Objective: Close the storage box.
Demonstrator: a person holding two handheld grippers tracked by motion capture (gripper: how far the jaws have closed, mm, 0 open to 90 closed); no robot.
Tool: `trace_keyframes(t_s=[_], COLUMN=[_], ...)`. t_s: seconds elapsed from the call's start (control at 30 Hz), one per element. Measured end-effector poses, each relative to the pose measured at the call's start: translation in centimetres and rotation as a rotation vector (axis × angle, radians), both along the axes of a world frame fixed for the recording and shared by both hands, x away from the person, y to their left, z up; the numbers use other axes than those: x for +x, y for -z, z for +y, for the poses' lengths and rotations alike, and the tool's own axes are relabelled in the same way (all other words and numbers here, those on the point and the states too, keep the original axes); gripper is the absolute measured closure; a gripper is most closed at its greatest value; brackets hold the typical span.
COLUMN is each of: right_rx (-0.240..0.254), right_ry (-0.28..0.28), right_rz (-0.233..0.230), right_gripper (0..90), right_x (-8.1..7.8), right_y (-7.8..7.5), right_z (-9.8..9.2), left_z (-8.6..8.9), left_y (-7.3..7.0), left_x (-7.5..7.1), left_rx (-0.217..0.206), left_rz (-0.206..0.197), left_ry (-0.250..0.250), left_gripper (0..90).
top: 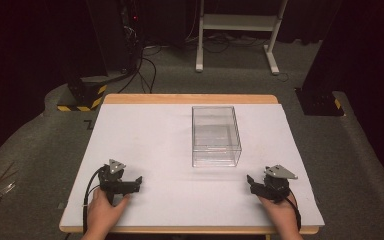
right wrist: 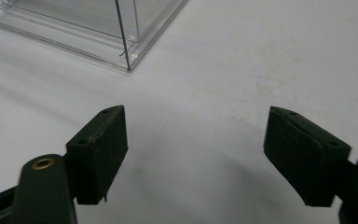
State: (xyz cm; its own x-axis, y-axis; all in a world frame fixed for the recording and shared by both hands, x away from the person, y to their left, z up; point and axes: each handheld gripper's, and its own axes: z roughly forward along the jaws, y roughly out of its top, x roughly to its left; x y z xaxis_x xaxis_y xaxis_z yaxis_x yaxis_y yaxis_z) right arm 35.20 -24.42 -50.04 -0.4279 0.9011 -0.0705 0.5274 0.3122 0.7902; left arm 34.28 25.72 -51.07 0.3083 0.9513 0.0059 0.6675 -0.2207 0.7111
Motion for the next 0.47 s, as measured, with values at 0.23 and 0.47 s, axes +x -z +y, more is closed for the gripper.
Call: trace_keyframes(t_s=[0.23, 0.47], right_rx=[0.010, 0.018], right_ry=[-0.006, -0.005], right_rz=[0.028, 0.028], right_gripper=[23.1, 23.1], right_x=[0.24, 0.27], right_y=[0.03, 0.02], right_z=[-0.08, -0.20], left_z=[-0.01, -0.01], left_y=[0.00, 0.00], left_x=[-0.01, -0.01], left_rx=[0.001, 0.002], left_rz=[0.000, 0.000], left_ry=[0.000, 0.000], left_gripper=[0.6, 0.6])
